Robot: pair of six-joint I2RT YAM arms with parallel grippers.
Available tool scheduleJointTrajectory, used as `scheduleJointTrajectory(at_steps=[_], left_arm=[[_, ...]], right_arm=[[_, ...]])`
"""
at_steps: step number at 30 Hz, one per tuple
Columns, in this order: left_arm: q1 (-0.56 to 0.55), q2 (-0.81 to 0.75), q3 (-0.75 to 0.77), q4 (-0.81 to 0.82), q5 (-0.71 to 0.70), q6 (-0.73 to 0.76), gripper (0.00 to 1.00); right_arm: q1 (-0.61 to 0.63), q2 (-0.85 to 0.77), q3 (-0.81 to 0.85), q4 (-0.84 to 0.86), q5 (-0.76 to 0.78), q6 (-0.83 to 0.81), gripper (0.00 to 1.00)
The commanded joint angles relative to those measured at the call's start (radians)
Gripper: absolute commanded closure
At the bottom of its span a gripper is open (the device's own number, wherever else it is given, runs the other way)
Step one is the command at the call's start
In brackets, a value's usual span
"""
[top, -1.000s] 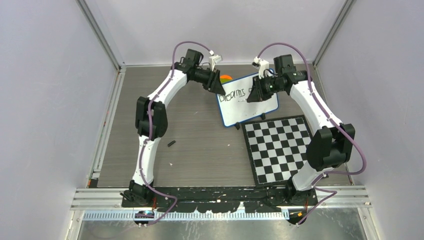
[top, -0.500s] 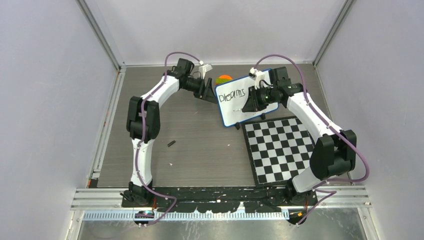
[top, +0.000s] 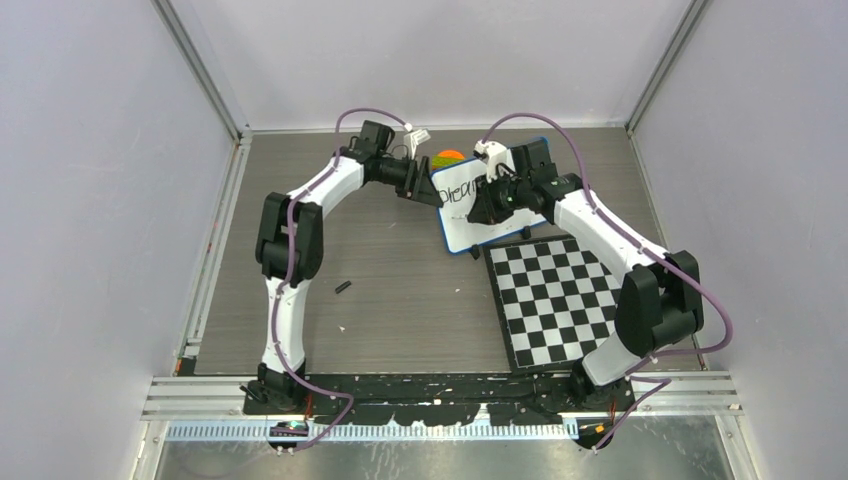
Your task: Write a sentence on the whiteboard
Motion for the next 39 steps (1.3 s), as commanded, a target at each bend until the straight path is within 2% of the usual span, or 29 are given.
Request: scheduleJointTrajectory(at_steps=[1, 5, 14, 24, 39], left_arm=[[-0.021, -0.029, -0.002, 0.069, 0.047, -0.022, 0.44], [-0.024, -0.026, -0.003, 0.083, 0.041, -0.034, 0.53], [-0.028, -0.019, -0.009, 0.083, 0.042, -0.03, 0.82], [-0.028, -0.009, 0.001, 0.051, 0.035, 0.0, 0.99], [-0.031, -0.005, 0.012, 0.002, 0.027, 0.041, 1.0]], right_arm=[[0.008, 0.022, -0.006, 0.07, 0.045, -0.021, 1.0], [0.009, 0.012, -0.029, 0.087, 0.031, -0.014, 1.0], [0.01, 0.015, -0.055, 0.092, 0.0, -0.05, 1.0], [0.009, 0.026, -0.044, 0.089, -0.012, -0.066, 1.0], [0.011, 0.044, -0.03, 0.104, 0.007, -0.065, 1.0]])
